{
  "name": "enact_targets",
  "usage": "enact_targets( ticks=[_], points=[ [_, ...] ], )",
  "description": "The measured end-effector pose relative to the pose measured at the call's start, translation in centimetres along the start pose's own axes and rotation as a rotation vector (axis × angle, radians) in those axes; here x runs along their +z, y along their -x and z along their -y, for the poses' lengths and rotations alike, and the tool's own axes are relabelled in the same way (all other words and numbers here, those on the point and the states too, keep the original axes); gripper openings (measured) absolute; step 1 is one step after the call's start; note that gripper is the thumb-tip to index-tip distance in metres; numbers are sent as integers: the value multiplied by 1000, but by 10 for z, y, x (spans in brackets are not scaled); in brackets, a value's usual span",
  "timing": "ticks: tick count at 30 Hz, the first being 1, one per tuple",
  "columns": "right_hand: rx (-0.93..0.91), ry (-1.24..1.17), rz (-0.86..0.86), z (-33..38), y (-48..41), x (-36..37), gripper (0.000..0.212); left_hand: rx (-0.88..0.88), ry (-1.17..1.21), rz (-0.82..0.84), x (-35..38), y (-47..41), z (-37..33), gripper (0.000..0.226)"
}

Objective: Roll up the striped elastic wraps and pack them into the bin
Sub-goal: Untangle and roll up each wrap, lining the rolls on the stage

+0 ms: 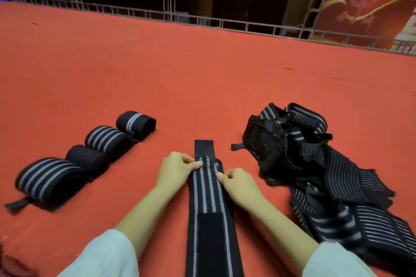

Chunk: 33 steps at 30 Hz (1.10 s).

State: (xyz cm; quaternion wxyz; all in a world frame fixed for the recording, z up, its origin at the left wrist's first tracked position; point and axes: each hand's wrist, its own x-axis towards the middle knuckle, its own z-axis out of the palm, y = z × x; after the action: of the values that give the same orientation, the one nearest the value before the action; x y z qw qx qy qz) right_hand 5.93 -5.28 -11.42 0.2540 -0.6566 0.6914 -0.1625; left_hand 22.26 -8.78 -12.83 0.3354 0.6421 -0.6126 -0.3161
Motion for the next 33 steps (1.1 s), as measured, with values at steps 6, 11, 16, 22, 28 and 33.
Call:
enact_targets(
  ticks=[6,11,16,22,28,33],
  points=[
    [-30,241,-153,-8,-10,19,44,-21,6,-159,19,-6,12,15],
    [-56,270,-217,-15,-16,24,41,-16,-43,-267,23,-4,11,23],
    [-68,186,-240,-20,-20,23,27,-43,-79,-265,25,-7,9,22],
    [-36,102,-246,-20,-43,19,40,18,-126,-284,25,-9,11,20],
    [-202,-315,-158,-16,-57,20,13,-46,202,32,9,-39,10,28],
    [-219,-813,-71,-16,-55,14,14,42,580,155,5,-38,-4,22]
  ],
)
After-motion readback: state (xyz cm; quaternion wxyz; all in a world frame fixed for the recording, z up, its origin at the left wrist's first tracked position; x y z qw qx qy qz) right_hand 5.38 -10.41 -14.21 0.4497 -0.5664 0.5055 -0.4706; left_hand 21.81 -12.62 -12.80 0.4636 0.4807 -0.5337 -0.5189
